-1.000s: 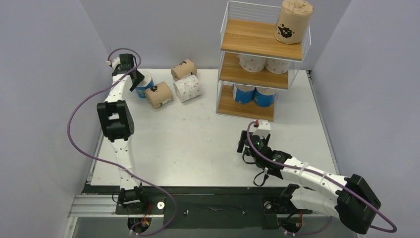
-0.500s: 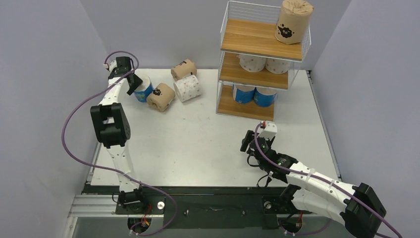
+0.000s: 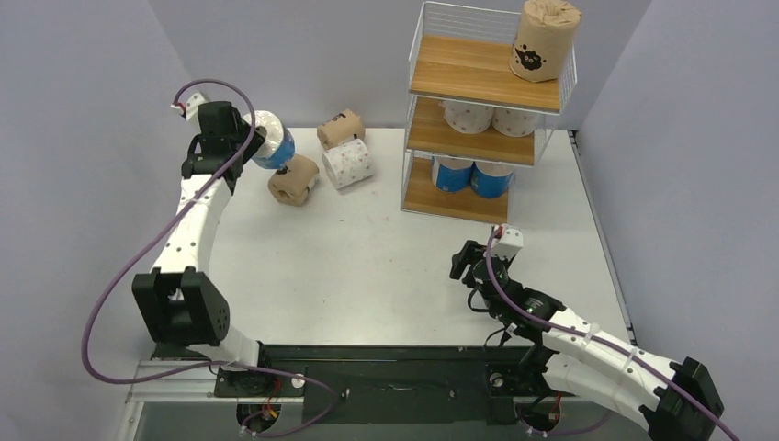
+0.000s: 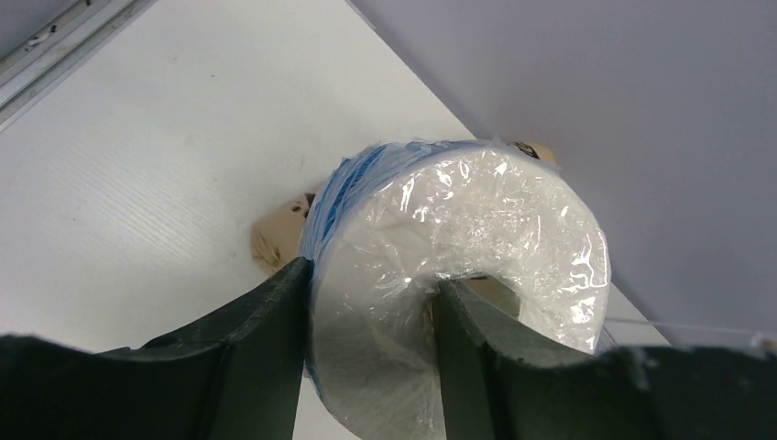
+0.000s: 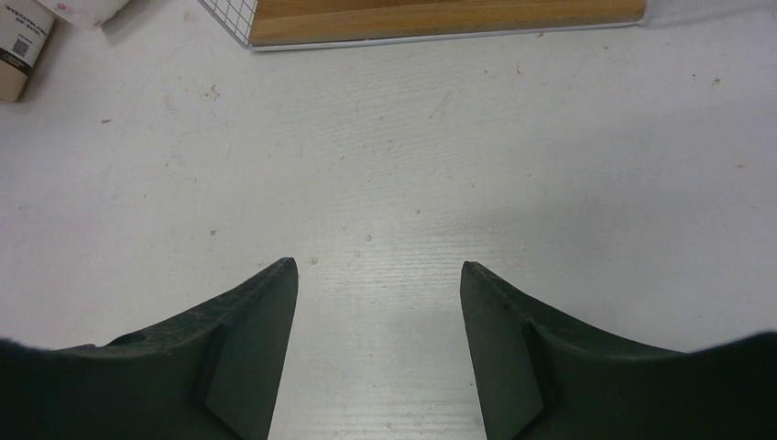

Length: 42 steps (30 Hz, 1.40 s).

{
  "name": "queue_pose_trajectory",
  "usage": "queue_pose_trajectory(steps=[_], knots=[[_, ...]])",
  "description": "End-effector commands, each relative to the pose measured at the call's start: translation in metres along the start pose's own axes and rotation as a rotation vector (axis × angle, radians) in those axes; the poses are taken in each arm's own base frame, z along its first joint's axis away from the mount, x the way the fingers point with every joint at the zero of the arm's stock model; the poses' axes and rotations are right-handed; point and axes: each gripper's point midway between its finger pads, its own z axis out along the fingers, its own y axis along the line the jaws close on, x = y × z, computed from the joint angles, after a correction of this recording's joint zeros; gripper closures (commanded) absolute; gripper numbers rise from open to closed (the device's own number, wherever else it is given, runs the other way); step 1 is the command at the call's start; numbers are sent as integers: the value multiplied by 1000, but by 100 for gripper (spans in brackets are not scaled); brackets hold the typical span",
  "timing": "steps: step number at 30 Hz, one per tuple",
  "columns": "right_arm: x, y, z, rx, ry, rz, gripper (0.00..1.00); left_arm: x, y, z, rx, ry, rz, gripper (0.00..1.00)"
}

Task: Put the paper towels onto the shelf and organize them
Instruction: Pick up the paper towel from the center of the board, then place the paper towel at the center of the board.

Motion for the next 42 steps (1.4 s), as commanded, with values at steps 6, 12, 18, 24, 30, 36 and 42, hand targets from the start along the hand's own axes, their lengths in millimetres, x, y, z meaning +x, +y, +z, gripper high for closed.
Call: queue_pose_trajectory(steps=[6,12,18,24,30,36,42], knots=[[-15,-12,-13,15,-65,-19,39,6,-81,-129,343,-123,37,88],[-33,-19,-23,35,-126,12,39,97,-130,-219,631,-11,206,86],[-44,-29,-31,84,-151,17,39,186,-137,-262,761,142,351,86],[-59,-58,-38,235,-236,47,36,273,-125,-258,752,277,507,86],[-53,-57,-32,224,-186,49,30,333,-123,-232,720,365,584,86],[-33,-61,-20,196,-105,95,24,373,-127,-206,654,423,661,84],[-15,-63,-12,167,-44,125,23,404,-124,-193,604,492,678,80]])
